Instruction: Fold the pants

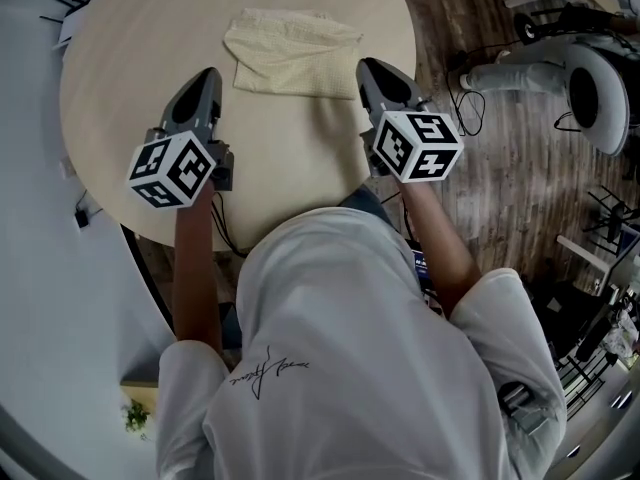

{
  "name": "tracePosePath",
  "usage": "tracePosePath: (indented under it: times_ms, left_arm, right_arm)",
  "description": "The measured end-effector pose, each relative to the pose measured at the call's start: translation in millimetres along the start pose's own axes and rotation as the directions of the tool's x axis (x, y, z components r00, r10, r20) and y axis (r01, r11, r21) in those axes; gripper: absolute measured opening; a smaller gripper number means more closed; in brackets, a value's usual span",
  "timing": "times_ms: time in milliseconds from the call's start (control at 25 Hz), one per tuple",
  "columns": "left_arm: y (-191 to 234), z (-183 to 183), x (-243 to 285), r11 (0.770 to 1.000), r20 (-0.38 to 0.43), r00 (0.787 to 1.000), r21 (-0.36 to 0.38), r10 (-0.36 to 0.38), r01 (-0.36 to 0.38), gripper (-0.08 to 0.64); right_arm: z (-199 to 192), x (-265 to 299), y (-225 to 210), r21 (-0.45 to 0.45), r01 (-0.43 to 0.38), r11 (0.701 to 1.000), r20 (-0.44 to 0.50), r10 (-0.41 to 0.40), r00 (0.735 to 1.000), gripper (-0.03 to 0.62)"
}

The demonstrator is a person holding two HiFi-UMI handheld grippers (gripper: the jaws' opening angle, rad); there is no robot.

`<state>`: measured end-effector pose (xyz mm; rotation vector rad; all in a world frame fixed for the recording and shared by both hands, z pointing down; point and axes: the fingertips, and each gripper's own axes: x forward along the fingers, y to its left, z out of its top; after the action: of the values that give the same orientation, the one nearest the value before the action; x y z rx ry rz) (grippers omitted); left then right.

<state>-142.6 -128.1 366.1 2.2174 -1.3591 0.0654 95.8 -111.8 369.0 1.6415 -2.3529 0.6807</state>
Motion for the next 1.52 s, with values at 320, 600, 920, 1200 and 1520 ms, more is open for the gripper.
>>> tracePosePath:
  times_ms: [320, 600, 920, 1200, 1520]
  left_arm:
    - [-9.4, 1.7, -27.4, 0.996, 0.017, 1.000, 0.084, 0.004, -0.005, 0.057]
    - [-24.4, 0.2, -52.9, 0.995, 0.033, 0.999, 0.104, 0.005, -0.008, 0.057]
    - [-25.6, 6.9, -76.4, 0.993, 0.051, 0.998, 0.117, -0.020, 0.014, 0.057]
    - [-37.9, 6.7, -92.8, 0.996, 0.074, 0.996, 0.071, -0.055, 0.050, 0.057]
    - [-61.7, -12.3, -107.7, 0.992, 0.059, 0.997, 0.124, -0.044, 0.037, 0.051]
  right_arm:
    - [1.0, -15.6, 19.1, -0.022, -0.011, 1.000, 0.012, 0.011, 1.000, 0.015]
    - [3.7, -40.9, 25.9, -0.028, -0.005, 1.000, 0.031, 0.006, 1.000, 0.009]
    - [8.4, -61.1, 45.3, -0.037, -0.009, 0.999, 0.063, 0.012, 0.998, 0.002]
    - [8.5, -83.1, 56.4, -0.033, -0.045, 0.998, 0.076, 0.047, 0.996, 0.000]
    - [6.4, -111.4, 54.5, -0.056, -0.054, 0.997, 0.091, 0.059, 0.994, 0.000]
